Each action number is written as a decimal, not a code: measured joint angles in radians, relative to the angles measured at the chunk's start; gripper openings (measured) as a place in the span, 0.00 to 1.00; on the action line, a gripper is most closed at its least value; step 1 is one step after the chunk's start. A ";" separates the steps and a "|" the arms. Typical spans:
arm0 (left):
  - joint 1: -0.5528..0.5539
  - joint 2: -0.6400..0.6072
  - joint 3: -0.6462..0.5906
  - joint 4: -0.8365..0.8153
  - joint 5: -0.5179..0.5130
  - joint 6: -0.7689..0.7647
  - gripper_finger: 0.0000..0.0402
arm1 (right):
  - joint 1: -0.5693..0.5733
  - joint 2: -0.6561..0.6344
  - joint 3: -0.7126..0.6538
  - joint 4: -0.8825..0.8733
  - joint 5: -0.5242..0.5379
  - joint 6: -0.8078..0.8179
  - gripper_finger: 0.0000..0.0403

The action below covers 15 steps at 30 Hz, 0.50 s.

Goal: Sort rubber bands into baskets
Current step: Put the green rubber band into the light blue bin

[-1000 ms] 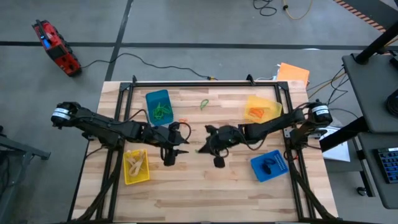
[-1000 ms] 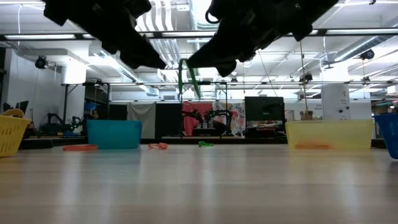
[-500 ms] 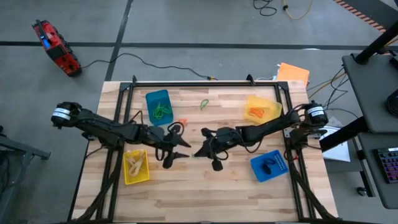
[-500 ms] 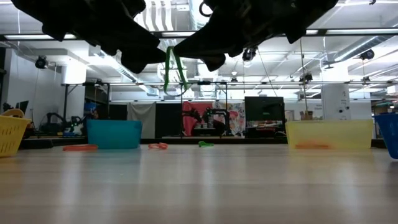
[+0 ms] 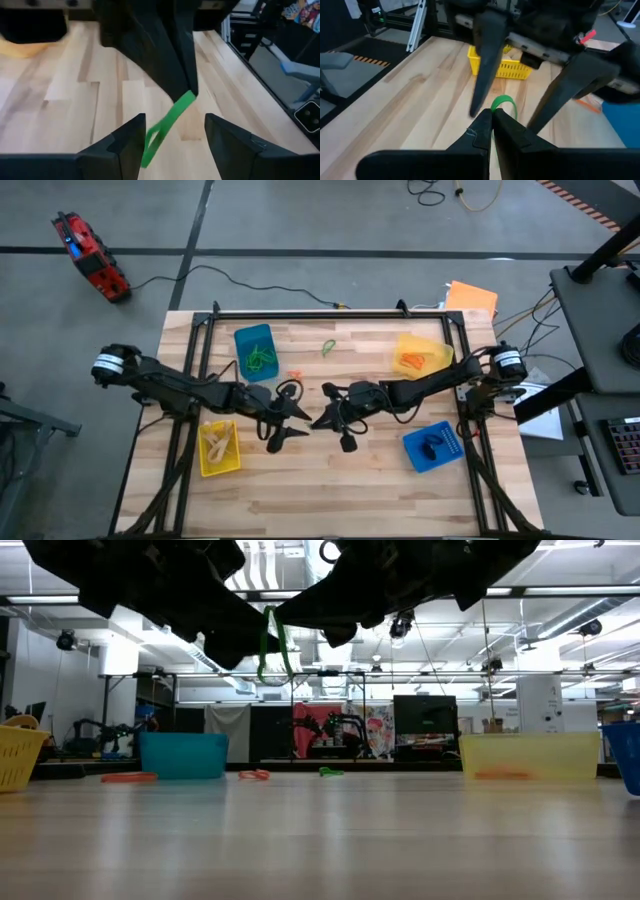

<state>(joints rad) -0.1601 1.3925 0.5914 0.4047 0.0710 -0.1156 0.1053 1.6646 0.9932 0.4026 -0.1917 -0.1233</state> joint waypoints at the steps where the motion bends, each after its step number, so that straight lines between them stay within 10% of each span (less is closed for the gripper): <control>1: 0.000 0.016 0.007 0.008 0.011 0.001 0.47 | -0.001 0.000 0.000 0.000 0.000 0.000 0.02; 15: 0.000 0.044 0.030 -0.009 0.046 0.001 0.18 | -0.008 -0.004 0.000 -0.068 0.006 -0.006 0.02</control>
<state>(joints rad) -0.1601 1.4365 0.6212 0.3960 0.1173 -0.1143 0.0975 1.6606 0.9936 0.3342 -0.1856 -0.1294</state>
